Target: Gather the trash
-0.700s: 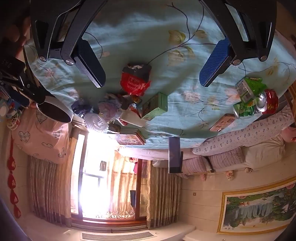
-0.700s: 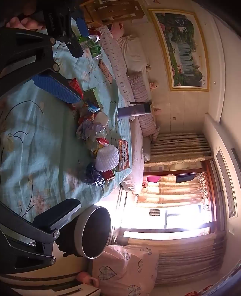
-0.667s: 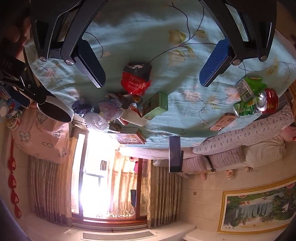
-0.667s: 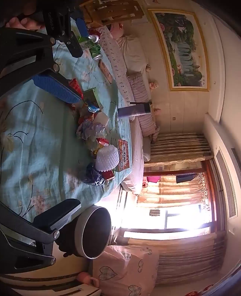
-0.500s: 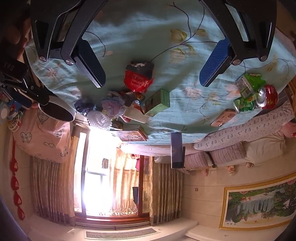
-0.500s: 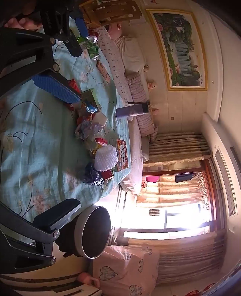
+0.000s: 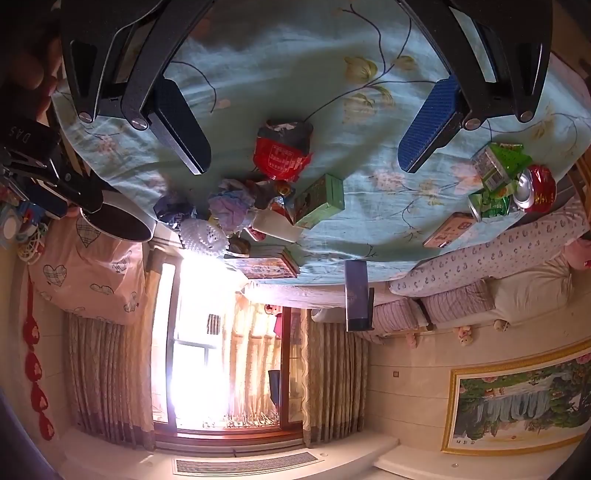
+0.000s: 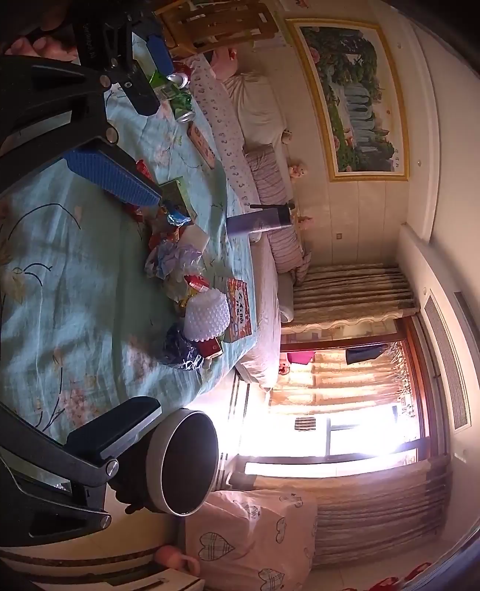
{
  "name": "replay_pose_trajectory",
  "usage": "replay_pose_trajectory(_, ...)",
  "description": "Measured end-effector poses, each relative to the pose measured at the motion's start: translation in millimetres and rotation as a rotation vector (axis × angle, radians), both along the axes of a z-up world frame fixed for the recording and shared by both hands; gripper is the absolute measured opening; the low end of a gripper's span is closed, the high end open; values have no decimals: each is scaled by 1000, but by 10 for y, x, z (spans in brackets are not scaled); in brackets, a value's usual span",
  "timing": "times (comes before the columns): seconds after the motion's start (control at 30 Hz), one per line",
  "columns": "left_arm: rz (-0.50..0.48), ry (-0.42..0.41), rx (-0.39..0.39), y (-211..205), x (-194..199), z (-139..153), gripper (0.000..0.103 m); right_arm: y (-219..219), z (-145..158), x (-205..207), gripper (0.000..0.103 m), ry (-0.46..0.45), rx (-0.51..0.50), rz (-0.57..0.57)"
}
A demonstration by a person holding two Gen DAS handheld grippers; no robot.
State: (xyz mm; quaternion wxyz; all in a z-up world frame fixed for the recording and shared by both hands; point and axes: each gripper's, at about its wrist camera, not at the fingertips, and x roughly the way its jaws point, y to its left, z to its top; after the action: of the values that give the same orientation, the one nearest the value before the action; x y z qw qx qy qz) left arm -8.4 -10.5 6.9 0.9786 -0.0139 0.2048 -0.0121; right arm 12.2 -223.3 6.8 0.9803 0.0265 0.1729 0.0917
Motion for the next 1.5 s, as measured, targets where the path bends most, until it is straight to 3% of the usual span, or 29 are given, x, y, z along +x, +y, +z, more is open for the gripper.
replay_pose_trajectory(1.5,-15,29,-1,-63,24,-72,103,-26,-87,64,103,35,34,21)
